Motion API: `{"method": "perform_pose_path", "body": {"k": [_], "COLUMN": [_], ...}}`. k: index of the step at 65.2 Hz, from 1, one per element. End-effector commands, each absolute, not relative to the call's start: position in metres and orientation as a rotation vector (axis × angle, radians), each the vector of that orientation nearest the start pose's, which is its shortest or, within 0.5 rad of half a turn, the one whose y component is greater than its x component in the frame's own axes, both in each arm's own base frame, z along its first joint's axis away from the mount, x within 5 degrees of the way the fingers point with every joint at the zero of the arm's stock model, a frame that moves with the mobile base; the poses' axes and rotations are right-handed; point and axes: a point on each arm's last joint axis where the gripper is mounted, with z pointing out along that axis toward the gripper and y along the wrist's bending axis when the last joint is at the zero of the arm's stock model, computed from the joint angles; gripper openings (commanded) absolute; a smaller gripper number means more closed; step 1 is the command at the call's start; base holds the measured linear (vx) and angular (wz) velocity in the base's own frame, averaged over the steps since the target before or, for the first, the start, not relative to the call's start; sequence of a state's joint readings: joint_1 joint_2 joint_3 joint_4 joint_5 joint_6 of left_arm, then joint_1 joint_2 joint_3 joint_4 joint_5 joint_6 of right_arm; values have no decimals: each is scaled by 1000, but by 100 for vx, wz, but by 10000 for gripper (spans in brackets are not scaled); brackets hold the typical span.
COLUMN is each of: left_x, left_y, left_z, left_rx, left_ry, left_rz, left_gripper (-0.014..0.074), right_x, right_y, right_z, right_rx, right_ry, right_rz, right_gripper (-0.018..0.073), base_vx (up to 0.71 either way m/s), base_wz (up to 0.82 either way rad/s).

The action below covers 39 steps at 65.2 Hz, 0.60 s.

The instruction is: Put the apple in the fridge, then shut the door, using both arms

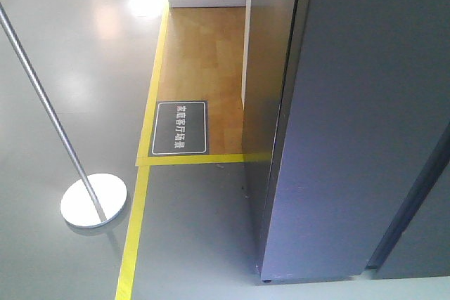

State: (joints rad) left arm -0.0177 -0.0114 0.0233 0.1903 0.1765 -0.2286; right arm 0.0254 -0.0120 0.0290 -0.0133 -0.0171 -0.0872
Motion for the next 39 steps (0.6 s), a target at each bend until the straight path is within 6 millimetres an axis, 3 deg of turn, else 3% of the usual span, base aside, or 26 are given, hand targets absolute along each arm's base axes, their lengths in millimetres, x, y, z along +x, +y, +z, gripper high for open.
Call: {"method": "perform_pose_path", "body": {"k": [1, 39], "left_x": [55, 55], "left_y": [1, 1], "left_z": [203, 203], "left_rx": [-38, -38], "left_ry": [1565, 1565], "left_rz": [-36, -36], "left_gripper": [-6, -6], "right_x": [54, 54], "right_y": [1, 1], "right_z": [214, 214], "right_rx": [-88, -88], "right_ry": [1390, 1390], "right_rz": [-70, -70], "right_gripper": [-3, -3], "base_vx": [0, 0], "base_wz": [0, 0]}}
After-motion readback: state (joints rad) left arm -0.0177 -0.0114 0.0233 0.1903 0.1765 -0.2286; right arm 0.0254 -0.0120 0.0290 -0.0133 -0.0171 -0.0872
